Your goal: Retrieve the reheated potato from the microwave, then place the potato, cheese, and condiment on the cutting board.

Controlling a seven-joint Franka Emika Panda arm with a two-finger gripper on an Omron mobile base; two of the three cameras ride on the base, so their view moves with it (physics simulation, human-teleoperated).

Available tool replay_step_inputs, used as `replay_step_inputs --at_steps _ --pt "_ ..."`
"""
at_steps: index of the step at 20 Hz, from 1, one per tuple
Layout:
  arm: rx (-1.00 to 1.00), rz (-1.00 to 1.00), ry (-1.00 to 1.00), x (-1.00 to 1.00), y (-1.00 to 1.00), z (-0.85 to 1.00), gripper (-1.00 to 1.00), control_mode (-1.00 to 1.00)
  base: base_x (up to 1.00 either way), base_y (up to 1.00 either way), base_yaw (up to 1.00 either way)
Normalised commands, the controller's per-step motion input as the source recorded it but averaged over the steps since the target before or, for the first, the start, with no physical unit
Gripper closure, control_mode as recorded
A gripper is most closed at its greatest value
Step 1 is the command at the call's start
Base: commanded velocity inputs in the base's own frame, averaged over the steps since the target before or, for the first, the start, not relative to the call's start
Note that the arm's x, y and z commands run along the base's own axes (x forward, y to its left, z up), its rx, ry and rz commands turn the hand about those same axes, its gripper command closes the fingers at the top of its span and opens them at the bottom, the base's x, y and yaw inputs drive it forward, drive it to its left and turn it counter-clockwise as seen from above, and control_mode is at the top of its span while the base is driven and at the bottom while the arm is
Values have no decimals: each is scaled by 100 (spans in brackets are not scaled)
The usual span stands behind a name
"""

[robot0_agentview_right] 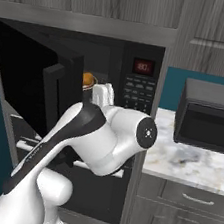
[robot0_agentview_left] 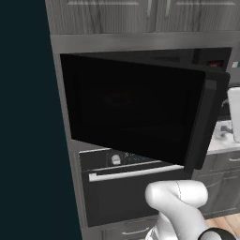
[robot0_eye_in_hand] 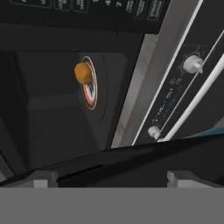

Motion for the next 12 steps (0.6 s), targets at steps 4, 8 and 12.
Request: replay_step_inputs --at_steps 4,8,12 --pt "13 12 0 41 27 0 -100 -100 0 0 0" --pt "9 19 0 26 32 0 -100 -100 0 0 0" --pt "3 26 -1 -2 35 -3 -100 -100 0 0 0"
